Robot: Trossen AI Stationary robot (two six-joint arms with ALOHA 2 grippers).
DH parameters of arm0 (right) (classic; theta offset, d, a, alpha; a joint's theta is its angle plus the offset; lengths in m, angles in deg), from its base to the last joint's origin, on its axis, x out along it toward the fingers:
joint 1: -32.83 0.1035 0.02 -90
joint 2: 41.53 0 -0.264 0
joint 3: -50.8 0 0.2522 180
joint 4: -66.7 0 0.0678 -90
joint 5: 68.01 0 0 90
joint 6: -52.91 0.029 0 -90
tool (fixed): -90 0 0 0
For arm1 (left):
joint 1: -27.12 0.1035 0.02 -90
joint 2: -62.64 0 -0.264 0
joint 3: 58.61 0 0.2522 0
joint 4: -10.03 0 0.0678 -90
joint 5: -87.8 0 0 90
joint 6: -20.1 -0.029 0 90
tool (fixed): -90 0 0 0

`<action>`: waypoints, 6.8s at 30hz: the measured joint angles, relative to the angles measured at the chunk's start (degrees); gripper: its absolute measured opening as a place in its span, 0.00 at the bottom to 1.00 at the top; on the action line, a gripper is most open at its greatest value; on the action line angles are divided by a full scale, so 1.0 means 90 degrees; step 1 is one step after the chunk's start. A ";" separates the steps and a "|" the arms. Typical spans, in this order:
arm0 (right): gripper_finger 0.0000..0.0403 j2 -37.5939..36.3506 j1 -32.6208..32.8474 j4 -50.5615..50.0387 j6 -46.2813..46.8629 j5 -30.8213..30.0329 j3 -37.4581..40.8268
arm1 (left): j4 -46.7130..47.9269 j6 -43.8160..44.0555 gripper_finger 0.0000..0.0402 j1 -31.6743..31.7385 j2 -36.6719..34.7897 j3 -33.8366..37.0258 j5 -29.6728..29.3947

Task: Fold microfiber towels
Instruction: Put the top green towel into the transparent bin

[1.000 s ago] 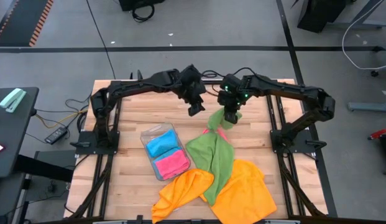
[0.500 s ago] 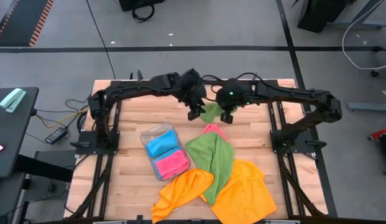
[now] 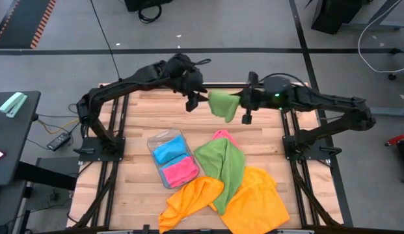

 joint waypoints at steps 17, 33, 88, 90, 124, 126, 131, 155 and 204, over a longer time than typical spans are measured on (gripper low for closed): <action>0.02 -0.0245 -0.0053 0.0760 0.0318 0.0173 0.0000 | -0.0760 0.0686 0.51 0.0154 -0.0668 -0.0002 0.0416; 0.02 0.0448 -0.0367 0.0583 0.1670 0.1045 0.0000 | -0.0902 0.0673 0.76 -0.0294 -0.0548 -0.0002 0.0454; 0.23 0.0692 -0.0365 -0.0007 0.1780 0.1607 -0.0002 | -0.0492 0.0542 0.05 -0.0815 0.0487 0.0000 0.1423; 0.30 0.0670 -0.0365 -0.0197 0.1927 0.1665 -0.0002 | -0.0298 0.0688 0.06 -0.0817 0.0487 0.0000 0.1487; 0.44 -0.0458 0.0563 -0.2077 0.4354 0.1309 -0.0005 | 0.0626 0.3066 0.08 -0.1906 -0.0480 0.2138 0.1886; 0.43 -0.0484 0.0696 -0.2104 0.4314 0.1279 -0.0005 | 0.0340 0.3404 0.10 -0.1965 -0.0869 0.2628 0.1902; 0.41 -0.0488 0.0847 -0.2034 0.4288 0.1197 -0.0005 | -0.0271 0.4162 0.09 -0.2233 -0.1540 0.3808 0.1834; 0.40 -0.0376 0.0844 -0.1592 0.4685 0.1189 -0.0005 | -0.5048 0.6966 0.10 -0.3290 -0.2823 0.7305 0.1039; 0.40 -0.0205 0.0900 -0.1340 0.4624 0.1200 0.0001 | -0.2540 0.5953 0.69 -0.3686 -0.1519 0.5617 0.0377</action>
